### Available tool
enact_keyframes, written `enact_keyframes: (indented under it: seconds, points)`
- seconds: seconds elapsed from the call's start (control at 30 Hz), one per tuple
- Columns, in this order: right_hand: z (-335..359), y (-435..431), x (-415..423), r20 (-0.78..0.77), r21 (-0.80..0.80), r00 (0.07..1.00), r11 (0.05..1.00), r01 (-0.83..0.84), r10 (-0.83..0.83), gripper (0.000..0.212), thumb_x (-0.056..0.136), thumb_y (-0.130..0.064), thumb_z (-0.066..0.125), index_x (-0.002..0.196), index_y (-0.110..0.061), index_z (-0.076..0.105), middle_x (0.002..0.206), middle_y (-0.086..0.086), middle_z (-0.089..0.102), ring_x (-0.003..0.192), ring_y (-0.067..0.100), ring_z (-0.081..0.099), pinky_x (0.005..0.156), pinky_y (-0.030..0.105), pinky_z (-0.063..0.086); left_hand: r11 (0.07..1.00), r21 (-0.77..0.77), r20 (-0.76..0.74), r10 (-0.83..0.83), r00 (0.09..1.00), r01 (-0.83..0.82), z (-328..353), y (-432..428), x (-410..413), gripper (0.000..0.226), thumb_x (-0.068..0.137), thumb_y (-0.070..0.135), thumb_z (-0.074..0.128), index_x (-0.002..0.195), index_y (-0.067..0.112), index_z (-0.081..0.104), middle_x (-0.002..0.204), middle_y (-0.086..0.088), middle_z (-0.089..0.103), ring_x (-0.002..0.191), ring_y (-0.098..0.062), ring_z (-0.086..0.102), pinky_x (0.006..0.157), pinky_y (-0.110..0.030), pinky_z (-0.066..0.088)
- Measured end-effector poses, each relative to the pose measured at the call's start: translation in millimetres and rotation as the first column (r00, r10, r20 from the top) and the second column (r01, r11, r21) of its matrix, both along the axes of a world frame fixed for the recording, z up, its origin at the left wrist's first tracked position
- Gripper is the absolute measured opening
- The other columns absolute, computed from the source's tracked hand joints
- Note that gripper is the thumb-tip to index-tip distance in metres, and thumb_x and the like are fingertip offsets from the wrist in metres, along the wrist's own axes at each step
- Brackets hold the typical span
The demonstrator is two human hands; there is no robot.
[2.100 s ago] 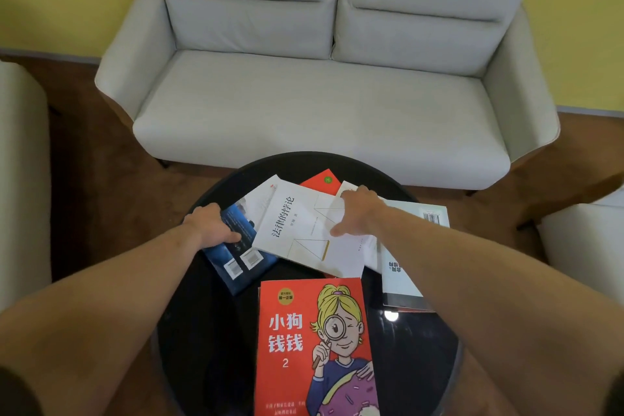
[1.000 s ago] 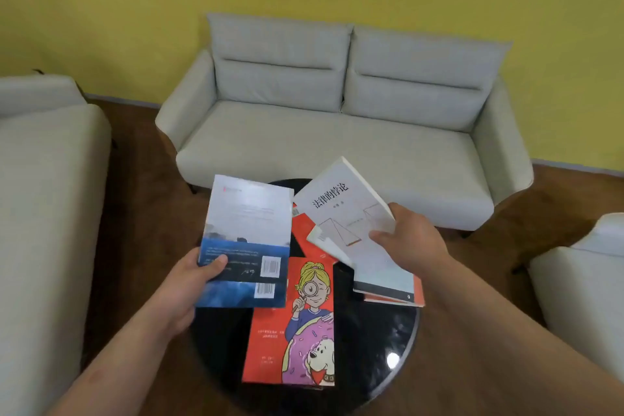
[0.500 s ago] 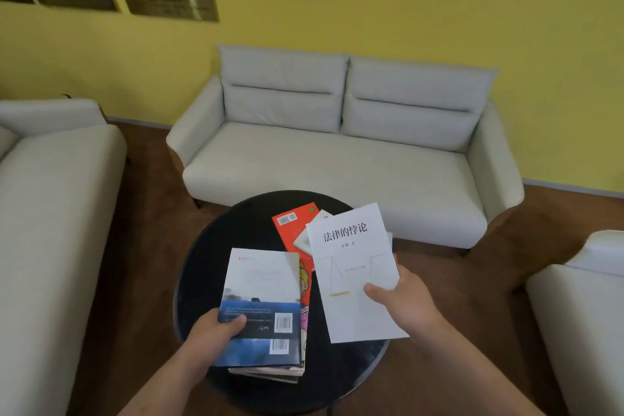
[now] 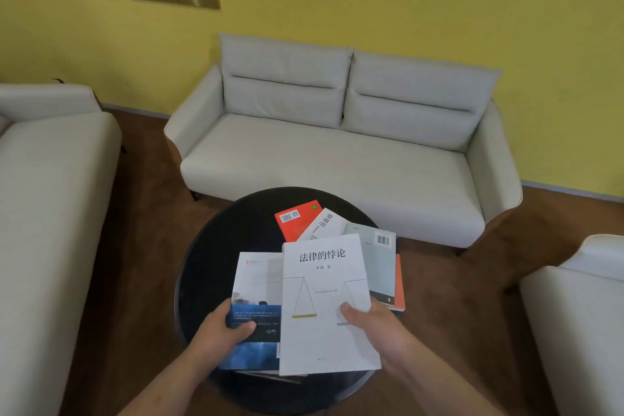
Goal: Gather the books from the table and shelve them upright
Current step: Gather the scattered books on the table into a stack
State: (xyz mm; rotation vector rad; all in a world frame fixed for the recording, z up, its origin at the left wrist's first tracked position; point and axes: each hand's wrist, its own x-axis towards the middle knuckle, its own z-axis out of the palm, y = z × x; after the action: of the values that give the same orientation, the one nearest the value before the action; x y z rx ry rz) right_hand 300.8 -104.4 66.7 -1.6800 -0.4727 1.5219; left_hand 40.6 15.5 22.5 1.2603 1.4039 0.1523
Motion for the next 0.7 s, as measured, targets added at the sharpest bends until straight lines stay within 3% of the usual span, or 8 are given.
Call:
enact_keyframes:
  seconds: [0.1, 0.23, 0.3, 0.37, 0.47, 0.6, 0.7]
  points:
    - [-9.0, 11.6, -25.3, 0.006, -0.049, 1.0, 0.999, -0.007, 0.007, 0.02, 0.102, -0.018, 0.058, 0.119, -0.019, 0.069, 0.109, -0.003, 0.079, 0.101, 0.021, 0.075, 0.085, 0.034, 0.059, 1.0, -0.028, 0.055, 0.01, 0.998, -0.008, 0.5, 3.7, 2.1, 0.032, 0.099, 0.018, 0.058, 0.127, 0.03, 0.048, 0.122, 0.003, 0.064, 0.11, -0.016, 0.063, 0.099, -0.041, 0.054]
    - [-16.6, 21.2, -40.7, 0.189, -0.122, 0.973, 0.987, -0.108, 0.13, 0.013, 0.1, -0.027, 0.06, 0.098, -0.031, 0.072, 0.107, -0.01, 0.076, 0.094, 0.006, 0.072, 0.07, 0.016, 0.054, 0.959, -0.231, 0.205, 0.21, 0.956, -0.161, 6.4, 15.1, 8.3, 0.028, 0.107, 0.035, 0.036, 0.121, 0.025, 0.058, 0.108, -0.008, 0.074, 0.098, -0.026, 0.072, 0.077, -0.038, 0.056]
    - [-22.5, 27.1, -36.9, 0.229, -0.183, 0.959, 0.975, -0.128, 0.169, 0.013, 0.099, -0.036, 0.061, 0.096, -0.029, 0.072, 0.107, -0.007, 0.076, 0.094, 0.008, 0.072, 0.076, 0.02, 0.057, 0.952, -0.248, 0.266, 0.244, 0.933, -0.178, 6.2, 22.9, 11.6, 0.027, 0.107, 0.035, 0.038, 0.12, 0.029, 0.059, 0.102, -0.006, 0.078, 0.093, -0.026, 0.075, 0.076, -0.04, 0.057]
    - [-30.5, 34.3, -35.2, 0.16, -0.173, 0.982, 0.983, -0.07, 0.098, 0.022, 0.1, -0.039, 0.059, 0.11, -0.024, 0.071, 0.113, -0.002, 0.077, 0.1, 0.017, 0.073, 0.088, 0.034, 0.058, 0.949, -0.257, 0.321, 0.263, 0.91, -0.184, 3.0, 29.4, 15.8, 0.025, 0.106, 0.036, 0.038, 0.123, 0.038, 0.056, 0.102, -0.003, 0.078, 0.092, -0.025, 0.076, 0.077, -0.043, 0.058]
    - [-39.6, 44.4, -37.9, -0.12, -0.125, 0.973, 0.975, 0.183, -0.198, 0.026, 0.105, -0.025, 0.053, 0.129, -0.023, 0.062, 0.117, 0.005, 0.076, 0.108, 0.032, 0.072, 0.093, 0.053, 0.056, 0.928, -0.308, 0.381, 0.322, 0.867, -0.209, 1.0, 34.4, 21.0, 0.025, 0.105, 0.042, 0.038, 0.121, 0.047, 0.057, 0.106, -0.002, 0.077, 0.094, -0.028, 0.076, 0.081, -0.05, 0.059]
    - [-36.4, 51.0, -49.4, -0.165, -0.137, 0.945, 0.956, 0.261, -0.282, 0.029, 0.106, -0.021, 0.05, 0.132, -0.028, 0.06, 0.11, 0.003, 0.078, 0.1, 0.029, 0.072, 0.068, 0.04, 0.055, 0.888, -0.421, 0.408, 0.369, 0.835, -0.187, 0.4, 37.8, 19.8, 0.033, 0.1, 0.051, 0.042, 0.127, 0.042, 0.059, 0.114, -0.01, 0.075, 0.101, -0.036, 0.073, 0.092, -0.06, 0.054]
    - [-36.7, 59.3, -58.1, -0.171, -0.108, 0.952, 0.965, 0.239, -0.254, 0.033, 0.108, -0.018, 0.046, 0.136, -0.03, 0.057, 0.114, 0.0, 0.075, 0.101, 0.025, 0.071, 0.068, 0.038, 0.055, 0.914, -0.378, 0.374, 0.299, 0.878, -0.15, -3.0, 40.2, 20.8, 0.035, 0.096, 0.059, 0.044, 0.128, 0.051, 0.056, 0.118, -0.003, 0.074, 0.108, -0.031, 0.071, 0.096, -0.058, 0.053]
